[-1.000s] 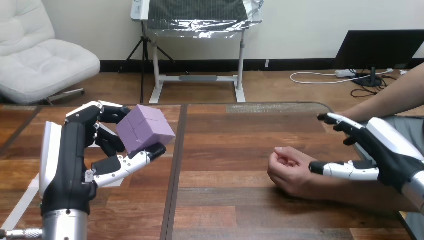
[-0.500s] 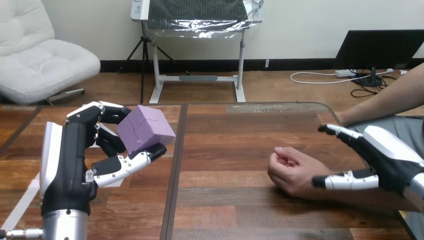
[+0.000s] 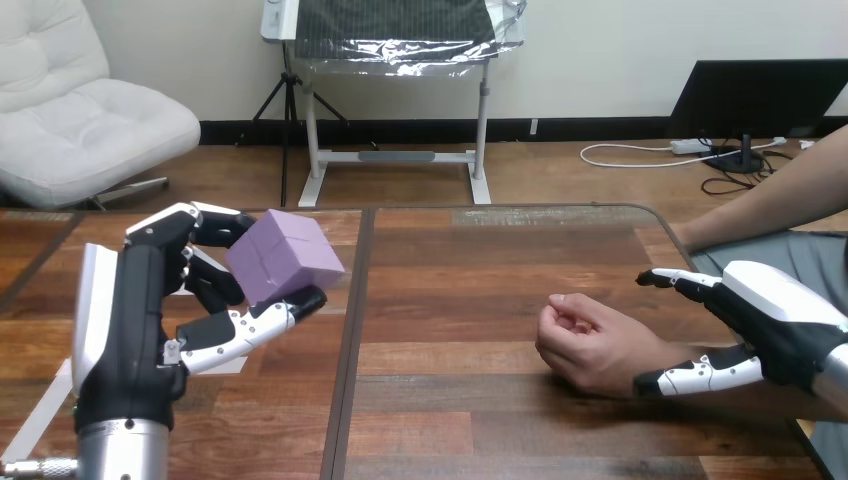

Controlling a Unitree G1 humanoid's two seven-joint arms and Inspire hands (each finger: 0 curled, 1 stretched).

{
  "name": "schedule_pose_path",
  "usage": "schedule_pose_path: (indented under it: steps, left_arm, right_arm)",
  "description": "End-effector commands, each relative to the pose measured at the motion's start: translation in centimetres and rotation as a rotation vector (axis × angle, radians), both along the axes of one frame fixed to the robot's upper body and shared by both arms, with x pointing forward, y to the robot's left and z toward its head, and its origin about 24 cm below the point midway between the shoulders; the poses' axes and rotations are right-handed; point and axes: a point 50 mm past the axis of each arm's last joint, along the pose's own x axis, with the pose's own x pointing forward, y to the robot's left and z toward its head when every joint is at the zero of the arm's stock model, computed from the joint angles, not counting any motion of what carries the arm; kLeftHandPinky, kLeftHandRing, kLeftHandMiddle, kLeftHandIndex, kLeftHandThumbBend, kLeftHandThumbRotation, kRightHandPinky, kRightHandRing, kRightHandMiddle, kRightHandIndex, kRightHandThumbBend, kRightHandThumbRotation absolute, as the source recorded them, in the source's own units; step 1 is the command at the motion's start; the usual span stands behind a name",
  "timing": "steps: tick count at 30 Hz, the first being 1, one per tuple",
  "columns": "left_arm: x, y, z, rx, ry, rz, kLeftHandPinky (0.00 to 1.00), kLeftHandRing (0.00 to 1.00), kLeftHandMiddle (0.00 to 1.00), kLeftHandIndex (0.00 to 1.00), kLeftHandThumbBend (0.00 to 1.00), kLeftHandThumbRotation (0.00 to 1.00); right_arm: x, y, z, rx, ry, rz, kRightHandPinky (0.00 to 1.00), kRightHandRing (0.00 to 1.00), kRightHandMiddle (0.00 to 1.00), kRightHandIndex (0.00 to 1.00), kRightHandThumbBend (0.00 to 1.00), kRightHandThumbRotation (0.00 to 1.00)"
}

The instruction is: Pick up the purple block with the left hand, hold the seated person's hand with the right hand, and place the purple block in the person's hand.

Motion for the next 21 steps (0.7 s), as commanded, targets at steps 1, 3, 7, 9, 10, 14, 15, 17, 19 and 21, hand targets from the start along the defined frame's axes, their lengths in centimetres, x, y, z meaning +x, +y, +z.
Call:
schedule_pose_path:
  steps: [1,3,7,9,10,14,15,17,19,21]
  left_arm:
    - [0.5,-0.1,1.9,-0.005,-0.099,-0.017,0.25,0.30,0.35,0.41,0.58,0.00]
    - [0.5,-0.1,1.9,-0.010,-0.099,-0.020,0.25,0.30,0.35,0.41,0.58,0.00]
    - [0.4,0.0,1.9,-0.009,-0.098,-0.019,0.25,0.30,0.35,0.41,0.58,0.00]
    - [0.4,0.0,1.9,-0.005,-0.097,-0.018,0.25,0.30,0.35,0.41,0.58,0.00]
    - [0.4,0.0,1.9,-0.004,-0.097,-0.018,0.25,0.30,0.35,0.41,0.58,0.00]
    - [0.4,0.0,1.9,-0.004,-0.099,-0.019,0.25,0.30,0.35,0.41,0.58,0.00]
    - [0.4,0.0,1.9,-0.003,-0.099,-0.019,0.25,0.30,0.35,0.41,0.58,0.00]
    - [0.4,0.0,1.9,-0.003,-0.099,-0.019,0.25,0.30,0.35,0.41,0.58,0.00]
    - [0.4,0.0,1.9,-0.001,-0.100,-0.020,0.25,0.30,0.35,0.41,0.58,0.00]
    - [0.4,0.0,1.9,0.005,-0.100,-0.022,0.25,0.30,0.35,0.41,0.58,0.00]
  right_arm:
    - [1.7,-0.6,3.0,-0.044,-0.057,0.011,0.93,0.91,0.91,0.91,1.00,0.57]
    - [1.7,-0.8,3.0,-0.056,-0.037,0.002,0.93,0.91,0.92,0.91,1.00,0.55]
    - [1.7,-1.0,3.1,-0.064,-0.030,-0.003,0.93,0.91,0.91,0.90,1.00,0.52]
    - [1.7,-1.1,3.1,-0.075,-0.027,-0.004,0.93,0.91,0.91,0.90,1.00,0.51]
    - [1.7,-1.2,3.1,-0.078,-0.026,-0.004,0.93,0.91,0.91,0.90,1.00,0.51]
    - [1.8,-1.4,3.2,-0.102,-0.018,-0.008,0.93,0.90,0.91,0.89,1.00,0.49]
    - [1.8,-1.4,3.3,-0.107,-0.017,-0.009,0.93,0.90,0.91,0.89,1.00,0.49]
    - [1.8,-1.5,3.3,-0.113,-0.015,-0.010,0.92,0.90,0.91,0.89,1.00,0.49]
    - [1.8,-1.6,3.3,-0.126,-0.012,-0.015,0.92,0.90,0.90,0.89,1.00,0.49]
    - [1.8,-1.8,3.3,-0.140,-0.006,-0.021,0.91,0.90,0.90,0.89,1.00,0.49]
